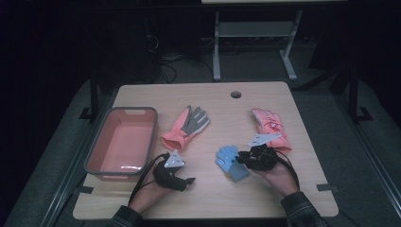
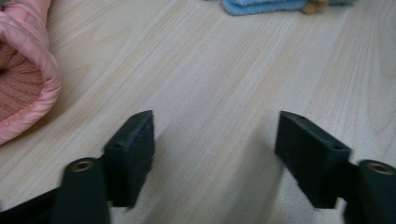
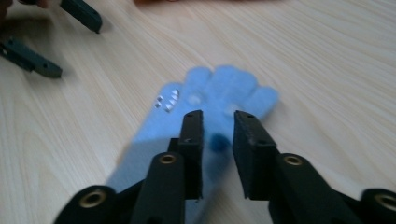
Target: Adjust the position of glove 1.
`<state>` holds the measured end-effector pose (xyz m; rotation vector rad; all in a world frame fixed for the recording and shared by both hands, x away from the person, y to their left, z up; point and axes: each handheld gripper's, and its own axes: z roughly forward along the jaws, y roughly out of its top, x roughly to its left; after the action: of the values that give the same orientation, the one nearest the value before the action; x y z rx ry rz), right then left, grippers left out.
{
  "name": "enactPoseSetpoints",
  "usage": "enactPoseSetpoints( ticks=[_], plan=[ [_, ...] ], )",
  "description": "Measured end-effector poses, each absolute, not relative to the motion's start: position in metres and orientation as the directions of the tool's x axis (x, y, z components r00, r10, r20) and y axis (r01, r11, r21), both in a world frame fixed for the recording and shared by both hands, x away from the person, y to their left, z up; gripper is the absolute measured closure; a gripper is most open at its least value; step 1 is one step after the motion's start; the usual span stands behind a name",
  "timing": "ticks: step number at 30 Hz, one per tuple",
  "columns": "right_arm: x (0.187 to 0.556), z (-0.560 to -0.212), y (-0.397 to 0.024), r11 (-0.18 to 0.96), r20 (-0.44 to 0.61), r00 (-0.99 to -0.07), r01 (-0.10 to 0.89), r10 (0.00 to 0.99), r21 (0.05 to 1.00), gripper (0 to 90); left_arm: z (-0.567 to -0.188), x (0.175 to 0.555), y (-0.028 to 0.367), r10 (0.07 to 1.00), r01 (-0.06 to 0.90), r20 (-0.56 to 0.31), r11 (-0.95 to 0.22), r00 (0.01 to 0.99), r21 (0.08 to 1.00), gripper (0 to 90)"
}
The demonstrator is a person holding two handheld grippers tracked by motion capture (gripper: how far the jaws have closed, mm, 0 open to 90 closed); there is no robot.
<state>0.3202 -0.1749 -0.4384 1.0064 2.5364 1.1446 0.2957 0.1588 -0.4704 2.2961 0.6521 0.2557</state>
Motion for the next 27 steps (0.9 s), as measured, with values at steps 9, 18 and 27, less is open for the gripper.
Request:
enactPoseSetpoints(
  ticks=[9,18,27],
  plan=[
    [0.315,-0.449,-0.199,0.496,0.096,-0.725,0.555,0.682,0.668,89.8,-0.455,0.304,0.148,0.494,0.393,-0.066,-0.596,0.867,0.701,86.6],
    [0.312,-0.456,-0.205,0.512,0.103,-0.728,0.567,0.678,0.645,90.0,-0.456,0.318,0.110,0.459,0.398,-0.110,-0.599,0.882,0.695,89.4],
    [0.313,-0.458,-0.199,0.526,0.120,-0.747,0.563,0.654,0.637,90.0,-0.458,0.329,0.073,0.444,0.392,-0.113,-0.609,0.889,0.689,89.3]
  ],
)
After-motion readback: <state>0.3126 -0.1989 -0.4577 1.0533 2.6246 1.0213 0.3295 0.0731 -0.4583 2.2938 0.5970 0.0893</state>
